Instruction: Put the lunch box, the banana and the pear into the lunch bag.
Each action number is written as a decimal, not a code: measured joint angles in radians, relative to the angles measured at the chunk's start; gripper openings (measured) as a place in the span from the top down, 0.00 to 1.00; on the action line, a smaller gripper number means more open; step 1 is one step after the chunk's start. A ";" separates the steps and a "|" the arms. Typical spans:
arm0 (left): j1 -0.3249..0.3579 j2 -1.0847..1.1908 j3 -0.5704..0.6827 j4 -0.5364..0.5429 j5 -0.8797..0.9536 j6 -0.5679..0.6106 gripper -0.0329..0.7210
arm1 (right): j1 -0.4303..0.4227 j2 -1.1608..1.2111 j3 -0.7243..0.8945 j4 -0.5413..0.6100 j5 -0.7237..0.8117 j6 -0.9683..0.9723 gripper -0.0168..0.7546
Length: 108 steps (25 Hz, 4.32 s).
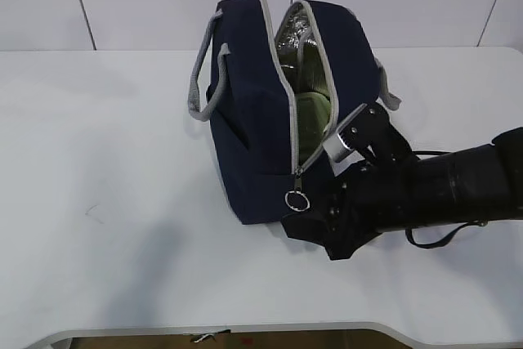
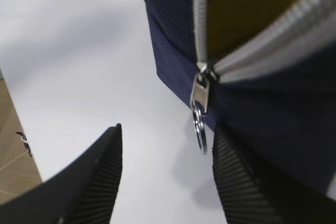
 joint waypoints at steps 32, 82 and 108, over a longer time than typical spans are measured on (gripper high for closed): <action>-0.100 -0.007 0.000 0.002 0.002 -0.028 0.55 | 0.000 0.013 -0.004 0.000 0.016 0.030 0.96; -0.102 -0.028 0.090 0.004 0.002 -0.046 0.56 | 0.000 0.015 -0.057 -0.048 -0.005 0.319 0.96; -0.102 -0.034 0.128 0.006 0.000 -0.046 0.57 | 0.000 -0.262 -0.170 -0.378 -0.055 0.682 0.96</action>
